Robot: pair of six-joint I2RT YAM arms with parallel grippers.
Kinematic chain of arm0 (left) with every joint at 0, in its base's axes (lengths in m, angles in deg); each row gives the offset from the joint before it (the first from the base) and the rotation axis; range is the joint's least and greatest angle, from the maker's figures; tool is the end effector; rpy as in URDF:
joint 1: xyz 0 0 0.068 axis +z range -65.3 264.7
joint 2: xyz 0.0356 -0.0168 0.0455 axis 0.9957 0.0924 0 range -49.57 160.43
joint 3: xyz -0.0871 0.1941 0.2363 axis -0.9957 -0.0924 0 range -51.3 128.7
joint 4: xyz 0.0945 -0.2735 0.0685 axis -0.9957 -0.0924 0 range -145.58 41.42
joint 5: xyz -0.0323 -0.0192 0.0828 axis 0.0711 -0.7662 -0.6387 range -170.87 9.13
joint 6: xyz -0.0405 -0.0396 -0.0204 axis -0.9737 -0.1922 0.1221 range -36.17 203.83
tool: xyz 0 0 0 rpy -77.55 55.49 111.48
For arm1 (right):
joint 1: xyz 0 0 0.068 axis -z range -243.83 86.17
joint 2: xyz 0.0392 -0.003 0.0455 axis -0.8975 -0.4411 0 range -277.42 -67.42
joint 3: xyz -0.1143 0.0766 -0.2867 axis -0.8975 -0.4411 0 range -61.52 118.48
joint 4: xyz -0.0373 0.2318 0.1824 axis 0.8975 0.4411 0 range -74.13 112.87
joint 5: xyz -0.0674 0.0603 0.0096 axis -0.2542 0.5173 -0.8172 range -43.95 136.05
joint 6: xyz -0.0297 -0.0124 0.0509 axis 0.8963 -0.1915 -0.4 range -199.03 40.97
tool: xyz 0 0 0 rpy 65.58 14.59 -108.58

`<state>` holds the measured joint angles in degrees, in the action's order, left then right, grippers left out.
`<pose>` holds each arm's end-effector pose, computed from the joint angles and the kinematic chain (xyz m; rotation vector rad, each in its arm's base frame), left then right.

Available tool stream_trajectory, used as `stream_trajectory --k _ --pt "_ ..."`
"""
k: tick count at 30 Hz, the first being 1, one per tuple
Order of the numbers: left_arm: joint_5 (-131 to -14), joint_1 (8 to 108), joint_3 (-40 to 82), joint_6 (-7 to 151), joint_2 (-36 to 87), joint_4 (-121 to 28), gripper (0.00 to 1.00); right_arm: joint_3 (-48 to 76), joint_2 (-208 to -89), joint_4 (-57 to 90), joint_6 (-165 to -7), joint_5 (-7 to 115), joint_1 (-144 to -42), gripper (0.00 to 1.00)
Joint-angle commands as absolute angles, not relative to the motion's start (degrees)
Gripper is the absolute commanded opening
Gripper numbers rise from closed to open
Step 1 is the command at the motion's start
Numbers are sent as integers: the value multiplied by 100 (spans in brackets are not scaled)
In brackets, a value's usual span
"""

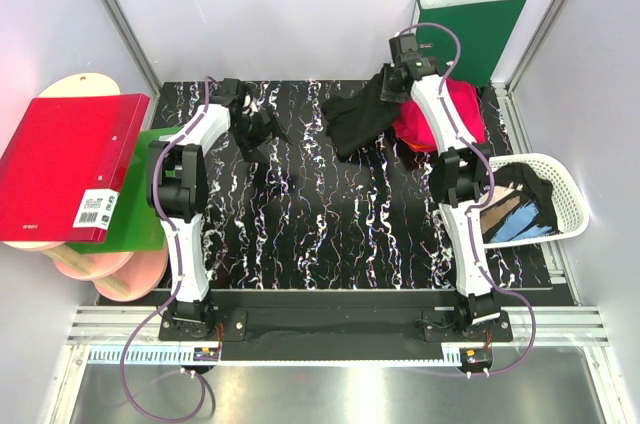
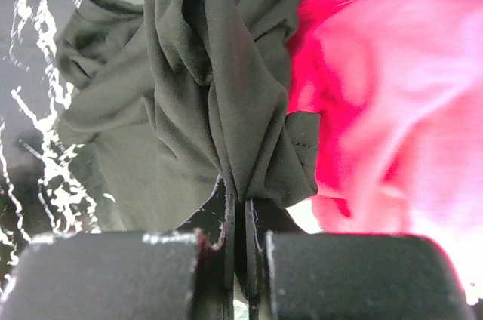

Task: Fold and stack the t-shirts
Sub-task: Put the neatly folded tshirt into the corner of the board with the right arm

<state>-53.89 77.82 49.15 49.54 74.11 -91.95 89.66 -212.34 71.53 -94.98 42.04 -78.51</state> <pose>0.5149 -0.0825 0.2109 -0.5296 2.7609 -0.8348 0.6063 0.1556 0.2924 0.0583 2.4357 0.1559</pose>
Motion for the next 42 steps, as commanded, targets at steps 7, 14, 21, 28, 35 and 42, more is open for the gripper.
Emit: stream_trajectory --k 7,14,21,28,35,42 --pt "-5169 7802 4829 5078 7076 -9085 99 9660 -20155 6992 -9143 3454 -7332 0" --pt "-5160 7793 4705 5087 7085 -9085 99 8740 -19592 6948 -9502 3314 -6753 0" --pt "-5160 7793 4670 5095 7076 -9085 99 6988 -19669 6693 -9538 3173 -6119 0" --pt "-5134 7793 4670 5113 7076 -9085 99 7760 -20909 6983 -9248 3322 -6066 0" --pt "-5134 7793 4574 5139 7014 -9085 99 8297 -21244 7018 -9283 2647 -6058 0" --pt "-5081 7793 4591 5122 7067 -9085 99 8324 -21121 7009 -9362 2224 -6023 0"
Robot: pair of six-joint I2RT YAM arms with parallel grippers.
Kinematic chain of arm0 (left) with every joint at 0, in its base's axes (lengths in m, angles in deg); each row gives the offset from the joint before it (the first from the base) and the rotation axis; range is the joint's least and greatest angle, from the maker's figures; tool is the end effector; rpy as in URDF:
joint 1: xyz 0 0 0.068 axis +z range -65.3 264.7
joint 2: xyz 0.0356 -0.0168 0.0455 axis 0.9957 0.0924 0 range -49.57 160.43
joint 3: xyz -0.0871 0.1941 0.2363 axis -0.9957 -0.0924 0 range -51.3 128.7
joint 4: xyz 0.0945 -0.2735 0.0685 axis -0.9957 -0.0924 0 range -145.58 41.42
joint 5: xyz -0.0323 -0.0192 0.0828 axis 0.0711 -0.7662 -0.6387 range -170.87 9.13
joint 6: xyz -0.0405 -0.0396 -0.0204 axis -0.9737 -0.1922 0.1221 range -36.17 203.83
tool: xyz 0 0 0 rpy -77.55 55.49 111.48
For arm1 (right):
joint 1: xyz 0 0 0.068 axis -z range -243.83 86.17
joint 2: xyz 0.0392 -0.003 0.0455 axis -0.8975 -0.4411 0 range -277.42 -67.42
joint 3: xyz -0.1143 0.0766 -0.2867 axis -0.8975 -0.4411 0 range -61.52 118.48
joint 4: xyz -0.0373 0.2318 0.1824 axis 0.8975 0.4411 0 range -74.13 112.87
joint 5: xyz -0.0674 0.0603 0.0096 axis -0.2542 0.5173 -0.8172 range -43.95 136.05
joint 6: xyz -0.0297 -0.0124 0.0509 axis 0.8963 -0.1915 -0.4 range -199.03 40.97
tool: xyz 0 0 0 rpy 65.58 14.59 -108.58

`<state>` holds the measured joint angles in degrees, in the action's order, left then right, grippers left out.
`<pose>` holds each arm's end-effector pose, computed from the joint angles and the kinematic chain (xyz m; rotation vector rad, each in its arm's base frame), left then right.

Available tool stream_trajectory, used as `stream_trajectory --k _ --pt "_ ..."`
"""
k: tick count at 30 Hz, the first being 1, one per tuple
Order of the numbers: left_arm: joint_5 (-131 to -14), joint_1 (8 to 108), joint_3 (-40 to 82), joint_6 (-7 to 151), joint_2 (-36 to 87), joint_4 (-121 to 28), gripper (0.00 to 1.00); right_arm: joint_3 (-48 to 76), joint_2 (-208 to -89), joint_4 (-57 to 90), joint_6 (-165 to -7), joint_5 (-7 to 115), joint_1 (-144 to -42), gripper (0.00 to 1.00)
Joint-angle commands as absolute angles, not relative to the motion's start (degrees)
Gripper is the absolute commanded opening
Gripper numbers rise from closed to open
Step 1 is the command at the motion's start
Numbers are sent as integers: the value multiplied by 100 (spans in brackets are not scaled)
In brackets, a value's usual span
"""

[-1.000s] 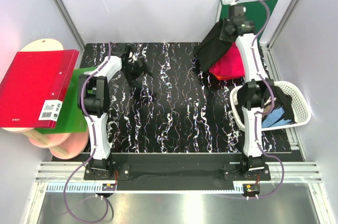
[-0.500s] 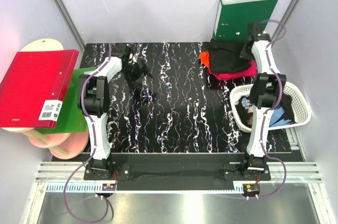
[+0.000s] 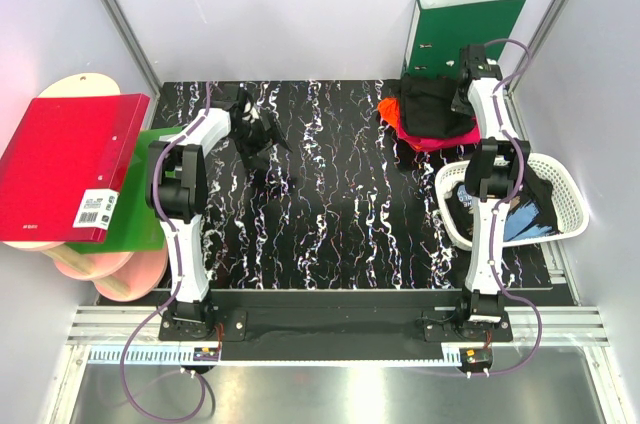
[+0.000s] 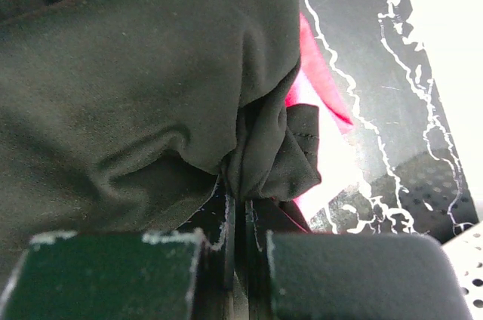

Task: Fold and stack the t-shirts
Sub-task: Put the neatly folded tshirt into the corner of the board with the right arm

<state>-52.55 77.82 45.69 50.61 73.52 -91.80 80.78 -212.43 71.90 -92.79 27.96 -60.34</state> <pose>0.5038 -0.0820 0.1970 -0.5218 2.8063 -0.8540 0.6182 -0.0516 0.2386 0.4949 2.5061 -0.3405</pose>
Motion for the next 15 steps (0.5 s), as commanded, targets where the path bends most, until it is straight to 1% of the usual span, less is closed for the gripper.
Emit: stream_trajectory --k 1,10,12,13,14,15 --pt "-5081 7784 4600 5122 7084 -9085 99 8289 -21112 6975 -9380 2171 -6014 0" --pt "-5028 7758 4574 5192 7093 -9111 99 8227 -21305 6869 -9573 1643 -5996 1" --pt "-4976 7758 4539 5218 7093 -9120 99 8227 -21350 6904 -9547 1608 -5996 33" --pt "-4967 7758 4538 5236 7076 -9129 99 8184 -21323 6904 -9529 1625 -5996 51" --pt "-4958 7758 4521 5245 7067 -9129 99 8157 -21201 6913 -9521 1617 -5996 87" --pt "-4949 7758 4477 5280 7023 -9146 99 8079 -21087 6939 -9564 1529 -6005 99"
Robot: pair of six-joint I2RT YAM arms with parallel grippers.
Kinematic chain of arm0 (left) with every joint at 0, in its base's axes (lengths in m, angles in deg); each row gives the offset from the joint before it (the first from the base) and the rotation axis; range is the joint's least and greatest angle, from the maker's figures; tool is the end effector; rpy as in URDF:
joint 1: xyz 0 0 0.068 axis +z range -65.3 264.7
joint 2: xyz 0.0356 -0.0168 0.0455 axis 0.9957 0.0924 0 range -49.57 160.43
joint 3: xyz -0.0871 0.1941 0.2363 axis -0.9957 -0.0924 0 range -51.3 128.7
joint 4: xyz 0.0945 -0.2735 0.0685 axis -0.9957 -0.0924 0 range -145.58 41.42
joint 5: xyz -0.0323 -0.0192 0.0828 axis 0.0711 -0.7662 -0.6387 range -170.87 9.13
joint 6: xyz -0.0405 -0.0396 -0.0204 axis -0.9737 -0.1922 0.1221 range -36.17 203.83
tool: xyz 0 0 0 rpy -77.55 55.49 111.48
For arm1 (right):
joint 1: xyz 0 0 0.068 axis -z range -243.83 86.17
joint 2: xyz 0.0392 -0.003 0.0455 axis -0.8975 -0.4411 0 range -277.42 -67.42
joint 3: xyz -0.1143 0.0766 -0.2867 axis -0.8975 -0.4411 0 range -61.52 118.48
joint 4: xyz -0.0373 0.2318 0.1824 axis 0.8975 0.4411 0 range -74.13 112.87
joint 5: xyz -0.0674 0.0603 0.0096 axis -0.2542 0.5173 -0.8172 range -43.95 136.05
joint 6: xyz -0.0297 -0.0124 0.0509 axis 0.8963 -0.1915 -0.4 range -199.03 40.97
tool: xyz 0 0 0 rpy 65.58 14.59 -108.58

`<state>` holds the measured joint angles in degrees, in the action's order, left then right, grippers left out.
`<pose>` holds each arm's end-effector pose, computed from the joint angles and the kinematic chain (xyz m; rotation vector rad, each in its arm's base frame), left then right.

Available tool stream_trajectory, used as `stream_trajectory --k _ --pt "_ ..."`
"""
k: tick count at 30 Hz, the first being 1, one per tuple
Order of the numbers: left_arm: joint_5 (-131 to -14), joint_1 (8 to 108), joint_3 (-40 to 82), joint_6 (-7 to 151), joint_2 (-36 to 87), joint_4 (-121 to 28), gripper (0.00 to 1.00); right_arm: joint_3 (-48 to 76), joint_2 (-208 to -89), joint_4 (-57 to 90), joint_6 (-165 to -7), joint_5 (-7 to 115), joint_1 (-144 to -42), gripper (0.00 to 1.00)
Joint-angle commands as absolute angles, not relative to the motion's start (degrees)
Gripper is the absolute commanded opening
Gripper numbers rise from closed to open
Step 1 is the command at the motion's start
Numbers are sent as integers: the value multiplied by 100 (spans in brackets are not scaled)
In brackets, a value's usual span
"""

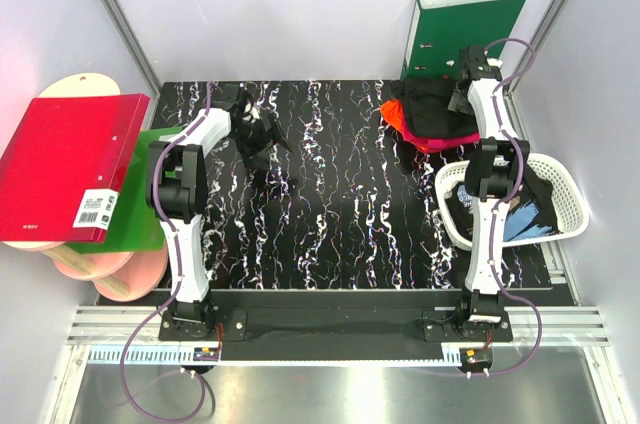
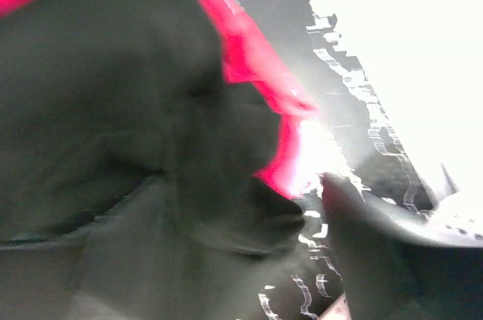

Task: Fold and stack the t-shirts
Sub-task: Put the neatly folded tshirt into the corner of the board with the right arm

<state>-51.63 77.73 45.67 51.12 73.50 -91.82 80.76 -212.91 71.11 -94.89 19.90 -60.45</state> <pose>0.5033 -0.0834 0.1973 -0.5025 2.8077 -0.8751 0.6191 -0.0563 0.2363 0.5804 2.4421 -0.5012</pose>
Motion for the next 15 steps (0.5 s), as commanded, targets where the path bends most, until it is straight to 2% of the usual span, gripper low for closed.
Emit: stream_trajectory --k 1,6,12,14,15 --pt "-4923 7758 4442 5289 7006 -9155 99 8017 -20938 6922 -9660 1355 -5996 100" --pt "-4747 7749 4029 5429 6733 -9155 99 7911 -19769 6545 -9591 1159 -5996 100" --pt "-4651 7731 3607 5623 6539 -9155 99 7482 -18749 5781 -9608 2221 -5996 100" --pt "-4571 7731 3580 5632 6592 -9155 99 7349 -18651 5604 -9722 3247 -5996 94" --pt "-4554 7731 3589 5632 6610 -9155 99 7287 -18669 5490 -9792 3643 -5996 86"
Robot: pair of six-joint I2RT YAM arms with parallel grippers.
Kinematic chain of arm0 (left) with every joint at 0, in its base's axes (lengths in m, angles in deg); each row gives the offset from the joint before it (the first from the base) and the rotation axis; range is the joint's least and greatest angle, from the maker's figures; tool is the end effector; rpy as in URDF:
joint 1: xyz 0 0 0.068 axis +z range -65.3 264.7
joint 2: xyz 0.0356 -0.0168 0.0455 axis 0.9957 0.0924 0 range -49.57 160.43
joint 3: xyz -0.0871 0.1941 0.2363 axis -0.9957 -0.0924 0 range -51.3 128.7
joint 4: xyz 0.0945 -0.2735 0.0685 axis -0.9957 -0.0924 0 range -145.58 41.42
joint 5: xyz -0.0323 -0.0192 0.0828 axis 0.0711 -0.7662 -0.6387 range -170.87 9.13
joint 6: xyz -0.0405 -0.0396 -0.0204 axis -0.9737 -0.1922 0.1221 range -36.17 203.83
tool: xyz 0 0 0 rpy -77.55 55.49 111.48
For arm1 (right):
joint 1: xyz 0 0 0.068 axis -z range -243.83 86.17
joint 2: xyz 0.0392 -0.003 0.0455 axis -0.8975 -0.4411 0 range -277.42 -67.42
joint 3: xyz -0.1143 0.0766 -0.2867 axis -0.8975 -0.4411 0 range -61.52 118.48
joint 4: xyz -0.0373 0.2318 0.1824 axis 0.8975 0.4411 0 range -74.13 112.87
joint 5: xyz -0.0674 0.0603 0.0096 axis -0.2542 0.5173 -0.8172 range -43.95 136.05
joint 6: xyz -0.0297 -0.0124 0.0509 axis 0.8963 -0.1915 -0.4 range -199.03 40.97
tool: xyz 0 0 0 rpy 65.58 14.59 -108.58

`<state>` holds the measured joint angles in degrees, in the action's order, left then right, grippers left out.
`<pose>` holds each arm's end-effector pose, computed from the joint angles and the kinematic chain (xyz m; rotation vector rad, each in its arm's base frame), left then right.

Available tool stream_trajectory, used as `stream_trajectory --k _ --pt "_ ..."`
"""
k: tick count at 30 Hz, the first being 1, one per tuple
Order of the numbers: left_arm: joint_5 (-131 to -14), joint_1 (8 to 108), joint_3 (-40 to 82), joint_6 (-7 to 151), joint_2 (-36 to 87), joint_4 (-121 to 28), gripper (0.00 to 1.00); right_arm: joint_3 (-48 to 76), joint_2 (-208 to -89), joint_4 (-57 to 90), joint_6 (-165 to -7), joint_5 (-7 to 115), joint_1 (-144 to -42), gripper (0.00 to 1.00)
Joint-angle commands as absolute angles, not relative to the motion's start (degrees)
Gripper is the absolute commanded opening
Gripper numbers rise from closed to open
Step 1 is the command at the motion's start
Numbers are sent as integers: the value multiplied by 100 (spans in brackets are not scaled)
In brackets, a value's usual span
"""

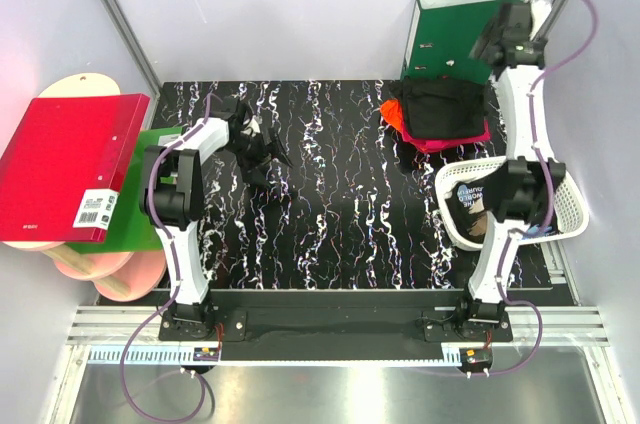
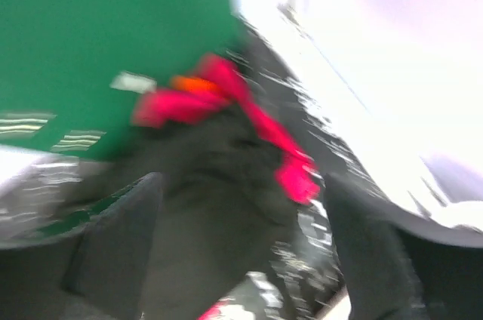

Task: Fold and stack the t-shirts
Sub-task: Put the neatly folded tshirt into the corner of the board with the right arm

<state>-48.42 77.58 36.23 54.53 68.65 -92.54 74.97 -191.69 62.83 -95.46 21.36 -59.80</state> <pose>0.4637 -0.0820 0.1865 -0.4498 2.8916 -0.9313 0.5501 -0.0575 0.4233 0.6154 2.0434 -0.3413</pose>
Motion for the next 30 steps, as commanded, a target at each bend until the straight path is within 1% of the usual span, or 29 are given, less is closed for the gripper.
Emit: stream_trajectory --k 1,2,3,4,6,7,8,9,10,11,12,13,14,15,17,18,20,21,23,26,30 --pt "-4545 7731 3598 5632 6619 -9164 99 7243 -18704 5376 -9897 4647 -5996 51" --pt "-4545 7731 3624 5623 6645 -9155 99 7269 -18895 5331 -10012 5197 -5996 15" --pt "-4536 7731 3633 5632 6645 -9164 99 7374 -19037 5331 -10213 5594 -5996 0" --pt "-4527 7731 3650 5640 6662 -9164 99 7427 -19195 5270 -10598 6703 -5970 0" --pt "-4510 7731 3668 5640 6663 -9164 99 7759 -19809 5051 -10995 7790 -5978 0" --pt "-4501 7731 3659 5658 6671 -9164 99 7840 -20038 4858 -11519 8961 -5979 0" --pt "-4501 7731 3642 5667 6671 -9164 99 7797 -20405 4656 -11829 9425 -5987 0" --pt "-4518 7731 3633 5684 6680 -9164 99 7701 -20522 3880 -12189 9830 -6005 0" --pt "-4501 7731 3607 5693 6671 -9164 99 7630 -20671 3585 -12662 10321 -6031 0" --pt "-4501 7731 3589 5719 6680 -9173 99 7386 -20690 3295 -12841 10466 -6066 0" --pt "-4501 7731 3580 5728 6671 -9164 99 7201 -20699 2474 -13400 10763 -6075 0" --pt "-4475 7731 3554 5737 6671 -9164 99 7051 -20743 2057 -13718 10888 -6066 0" --pt "-4474 7731 3545 5746 6689 -9164 99 6614 -20752 1548 -14131 11011 -6058 0" --pt "-4474 7731 3545 5737 6698 -9182 99 6384 -20778 -6 -15214 11256 -6058 0" --pt "-4457 7731 3545 5755 6741 -9182 99 5849 -20962 -1369 -16292 11337 -6049 0" --pt "-4448 7731 3554 5755 6750 -9182 99 5724 -21059 -2532 -17219 11381 -6049 0" --pt "-4431 7731 3554 5746 6759 -9190 99 5295 -21366 -3881 -18025 11294 -6040 0" --pt "-4439 7731 3563 5746 6768 -9191 99 5161 -21472 -4080 -18446 11232 -6040 0" --pt "-4431 7731 3563 5755 6750 -9199 99 4688 -21683 -4380 -18564 11127 -6031 0" --pt "-4448 7731 3554 5763 6724 -9217 99 4405 -21973 -4128 -18415 10977 -6014 0" --pt "-4457 7731 3501 5755 6698 -9226 99 4439 -22325 -3522 -18205 10785 -6014 0"
